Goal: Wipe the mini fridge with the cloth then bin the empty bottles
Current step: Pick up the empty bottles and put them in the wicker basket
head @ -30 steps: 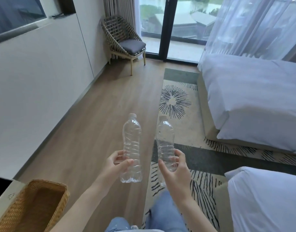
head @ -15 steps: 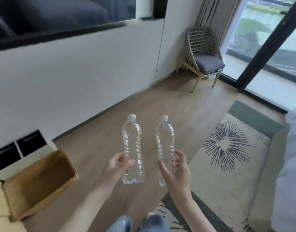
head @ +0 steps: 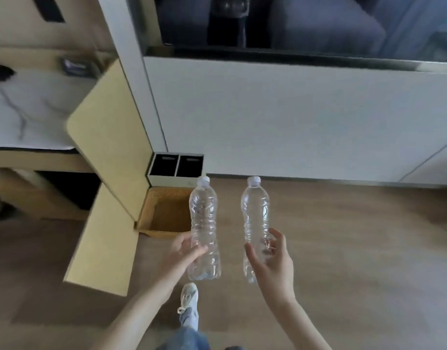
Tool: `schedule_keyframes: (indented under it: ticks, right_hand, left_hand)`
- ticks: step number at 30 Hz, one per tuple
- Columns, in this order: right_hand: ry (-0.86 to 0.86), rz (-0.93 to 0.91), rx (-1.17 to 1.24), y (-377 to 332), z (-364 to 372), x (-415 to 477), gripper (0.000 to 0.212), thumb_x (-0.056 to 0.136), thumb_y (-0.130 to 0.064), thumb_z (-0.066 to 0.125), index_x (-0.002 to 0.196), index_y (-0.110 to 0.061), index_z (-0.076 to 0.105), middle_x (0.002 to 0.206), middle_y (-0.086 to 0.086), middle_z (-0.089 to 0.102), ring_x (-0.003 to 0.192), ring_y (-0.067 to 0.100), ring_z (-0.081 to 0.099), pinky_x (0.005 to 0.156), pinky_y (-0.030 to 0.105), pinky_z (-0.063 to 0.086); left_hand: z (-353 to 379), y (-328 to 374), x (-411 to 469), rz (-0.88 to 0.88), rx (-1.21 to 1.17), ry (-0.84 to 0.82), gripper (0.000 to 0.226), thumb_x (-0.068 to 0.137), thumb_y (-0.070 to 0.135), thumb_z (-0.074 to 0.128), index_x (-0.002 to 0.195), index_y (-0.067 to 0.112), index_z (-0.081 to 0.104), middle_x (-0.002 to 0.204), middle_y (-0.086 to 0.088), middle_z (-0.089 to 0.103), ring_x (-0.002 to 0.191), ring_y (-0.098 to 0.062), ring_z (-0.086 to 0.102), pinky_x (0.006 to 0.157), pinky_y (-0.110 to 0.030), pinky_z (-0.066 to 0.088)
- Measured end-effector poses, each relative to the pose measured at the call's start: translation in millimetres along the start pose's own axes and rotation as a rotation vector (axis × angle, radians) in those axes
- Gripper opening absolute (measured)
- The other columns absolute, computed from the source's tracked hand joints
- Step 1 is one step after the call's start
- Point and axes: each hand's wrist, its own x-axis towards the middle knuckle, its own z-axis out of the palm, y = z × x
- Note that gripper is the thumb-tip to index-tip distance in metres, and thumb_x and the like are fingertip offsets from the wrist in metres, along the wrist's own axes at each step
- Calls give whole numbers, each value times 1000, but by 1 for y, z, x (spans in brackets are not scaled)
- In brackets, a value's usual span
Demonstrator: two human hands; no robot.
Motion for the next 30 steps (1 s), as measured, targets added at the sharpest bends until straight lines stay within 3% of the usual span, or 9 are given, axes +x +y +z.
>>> schedule_keyframes:
  ticks: [6,10,16,19,21,23,26,30]
  right_hand:
    - [-137,-58,45,-36,102,64,46,76,-53,73,109,-63,42,106,-35,59,90,-3,61,71,23,49]
    - [-175,-46,52,-64,164,106,45,80,-50,75,107,-64,42,101,-30,64,87,-1,66,72,24,50]
    - [-233,-30,51,-97,234,154,49,81,-49,75,118,-50,44,102,-22,67,86,-2,67,76,31,57]
    - [-264,-3,48,-101,258,173,53,82,-48,75,124,-44,45,99,-31,64,86,-6,65,75,31,57]
    - [-292,8,39,-103,273,190,54,83,-46,75,127,-39,45,97,-38,62,85,-8,64,74,30,57]
    - [-319,14,24,-102,288,208,45,85,-43,74,118,-48,44,95,-42,60,82,-8,65,70,27,55]
    - [-352,37,16,-94,315,236,42,85,-42,74,107,-58,42,93,-30,66,80,-4,67,66,21,51]
    - [-394,75,-11,-69,355,281,44,84,-42,75,109,-55,42,90,-15,70,79,-5,67,59,9,50]
  left_hand:
    - [-90,15,60,-34,-49,141,73,52,52,80,118,24,66,105,0,76,98,-24,73,96,-45,56]
    - [-153,33,110,-54,-35,211,59,61,45,79,116,28,64,104,5,75,85,-11,75,70,-22,57]
    - [-213,56,170,-59,-4,244,62,63,42,80,119,22,62,111,1,70,90,-9,73,70,-19,56]
    - [-226,56,197,-79,12,247,41,76,34,83,112,30,62,109,4,69,83,-6,73,60,-11,53]
    - [-232,57,216,-99,25,256,38,78,38,82,107,37,59,110,9,66,87,-8,72,62,-11,52]
    - [-235,58,234,-120,42,261,39,75,44,82,105,41,56,111,12,64,95,-9,70,67,-14,50]
    - [-240,50,262,-170,54,291,38,79,39,81,108,41,57,110,12,64,98,-7,67,66,-10,47]
    - [-239,35,309,-221,46,366,59,67,47,80,120,33,60,109,11,65,96,-4,65,60,-7,48]
